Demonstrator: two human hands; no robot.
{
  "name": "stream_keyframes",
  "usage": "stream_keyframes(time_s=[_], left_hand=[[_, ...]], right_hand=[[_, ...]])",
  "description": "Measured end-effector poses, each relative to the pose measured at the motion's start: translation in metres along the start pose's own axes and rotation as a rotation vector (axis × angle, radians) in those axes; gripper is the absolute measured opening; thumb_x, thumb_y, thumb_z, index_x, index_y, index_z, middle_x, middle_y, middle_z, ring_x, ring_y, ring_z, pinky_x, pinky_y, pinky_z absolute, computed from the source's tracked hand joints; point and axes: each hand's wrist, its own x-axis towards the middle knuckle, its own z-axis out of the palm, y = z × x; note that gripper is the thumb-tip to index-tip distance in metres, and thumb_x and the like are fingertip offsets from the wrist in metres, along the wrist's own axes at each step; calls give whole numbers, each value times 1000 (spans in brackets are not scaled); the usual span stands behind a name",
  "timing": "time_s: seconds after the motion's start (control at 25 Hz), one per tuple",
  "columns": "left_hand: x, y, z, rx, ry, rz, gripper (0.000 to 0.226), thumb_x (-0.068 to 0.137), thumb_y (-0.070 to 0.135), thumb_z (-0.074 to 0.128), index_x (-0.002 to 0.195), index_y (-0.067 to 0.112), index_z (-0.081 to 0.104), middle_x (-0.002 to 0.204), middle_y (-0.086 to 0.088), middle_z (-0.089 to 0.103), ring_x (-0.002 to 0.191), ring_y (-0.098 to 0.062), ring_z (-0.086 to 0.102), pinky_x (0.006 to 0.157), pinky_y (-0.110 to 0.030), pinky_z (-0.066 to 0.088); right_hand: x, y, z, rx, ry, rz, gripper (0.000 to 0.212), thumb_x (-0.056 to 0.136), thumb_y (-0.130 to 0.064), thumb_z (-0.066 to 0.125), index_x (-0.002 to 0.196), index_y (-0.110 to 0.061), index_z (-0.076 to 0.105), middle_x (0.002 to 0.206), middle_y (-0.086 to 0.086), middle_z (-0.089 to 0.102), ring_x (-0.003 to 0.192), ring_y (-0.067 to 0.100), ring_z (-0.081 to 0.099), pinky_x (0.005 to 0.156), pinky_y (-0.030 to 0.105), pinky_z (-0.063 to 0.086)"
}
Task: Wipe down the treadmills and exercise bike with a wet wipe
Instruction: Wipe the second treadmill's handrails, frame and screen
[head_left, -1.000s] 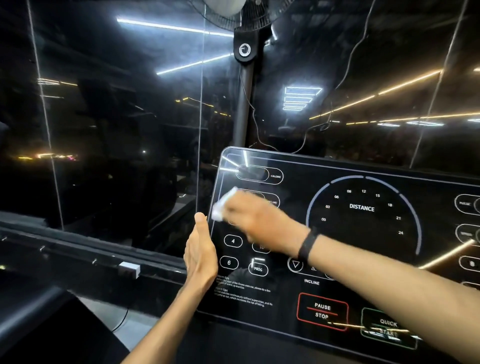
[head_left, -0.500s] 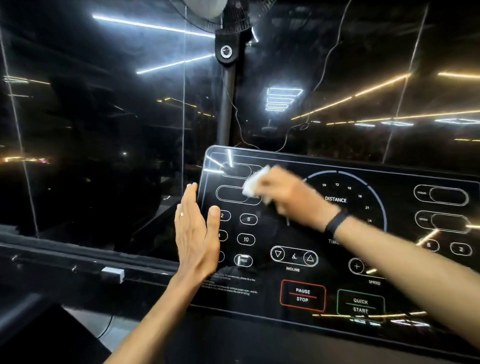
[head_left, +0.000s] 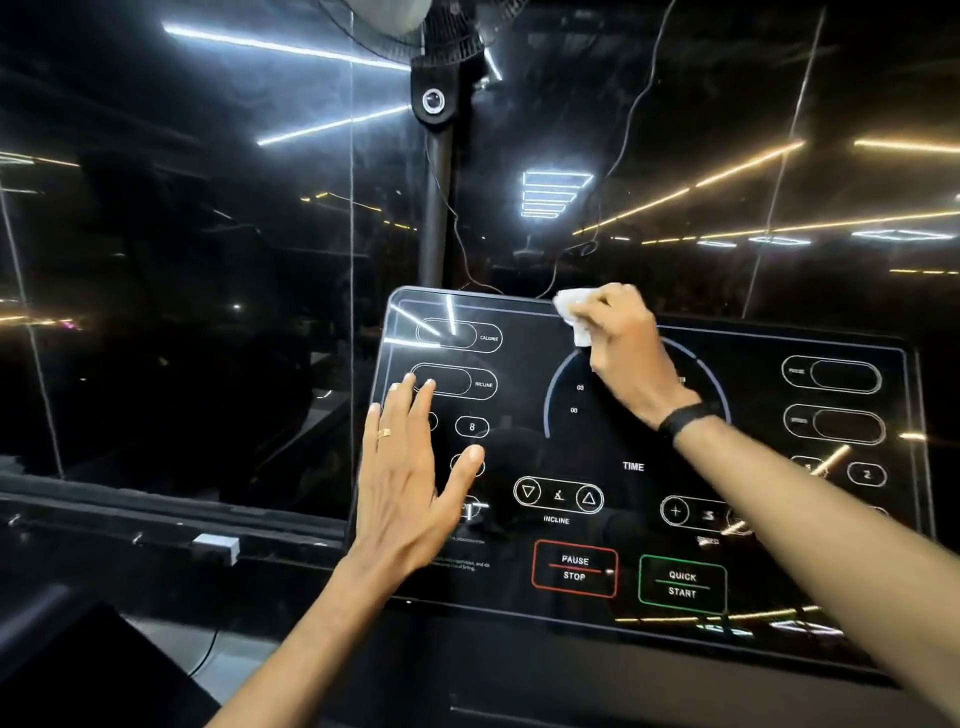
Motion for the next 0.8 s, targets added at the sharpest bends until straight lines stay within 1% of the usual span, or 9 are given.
stream_keyframes(time_s=[0.08,0.16,0.24,0.36,0.44,0.56,0.6,0.76,0.8], left_hand=[[4,4,5,8,-10,9,81,97,63,32,158,12,20,167,-7,14,155,-17,9,126,-43,4],[16,6,7,20,-18,41,80,98,62,32,158,11,20,166,-8,16,155,-16,9,126,-45,5],[36,8,5,42,-12,92,77,99,60,30,156,9,23,165,-9,20,154,-15,11,125,-46,7],[73,12,3,70,7,133,72,99,57,28,152,9,33,162,-8,25,153,-16,15,126,-44,4],[96,18,7,71,-4,142,72,99,57,23,152,9,35,163,-7,26,153,-17,14,126,-41,0],[126,30,17,92,-41,168,76,98,60,15,155,12,32,164,-5,25,154,-16,10,125,-38,-5],[133,34,21,104,-63,184,77,98,61,14,155,13,31,164,-5,27,154,-17,13,125,-37,-5],[148,54,42,121,-115,230,78,97,61,14,149,8,40,147,-8,50,141,-22,38,124,-40,8],[149,58,47,117,-99,228,76,98,59,14,144,7,45,140,-8,55,135,-23,43,123,-41,13]], right_hand=[[-23,-22,20,-26,-101,93,42,75,20,52,105,-2,71,98,16,64,95,37,59,83,44,51],[-68,-62,34,26,-394,-345,31,86,14,50,104,0,71,101,15,64,97,33,61,86,39,51],[-62,-43,23,73,-426,-521,35,87,11,45,104,-3,72,101,10,65,92,25,57,87,31,49],[-9,8,-9,58,-28,5,44,80,16,51,111,-7,72,104,8,67,92,27,59,86,36,50],[-25,2,-4,64,-20,85,47,77,20,55,112,-7,71,107,9,65,100,24,58,89,38,52],[-95,-35,7,17,-409,-519,29,87,12,50,102,-5,69,103,8,63,93,23,58,84,36,52],[-95,-24,-2,21,-441,-579,30,89,10,46,101,-5,70,100,9,64,90,25,57,81,38,51],[-38,44,-42,26,11,71,48,76,18,47,107,-8,72,103,7,66,92,20,53,82,41,51],[-45,38,-38,33,60,133,48,75,17,48,109,-8,71,105,8,65,96,20,53,85,41,51]])
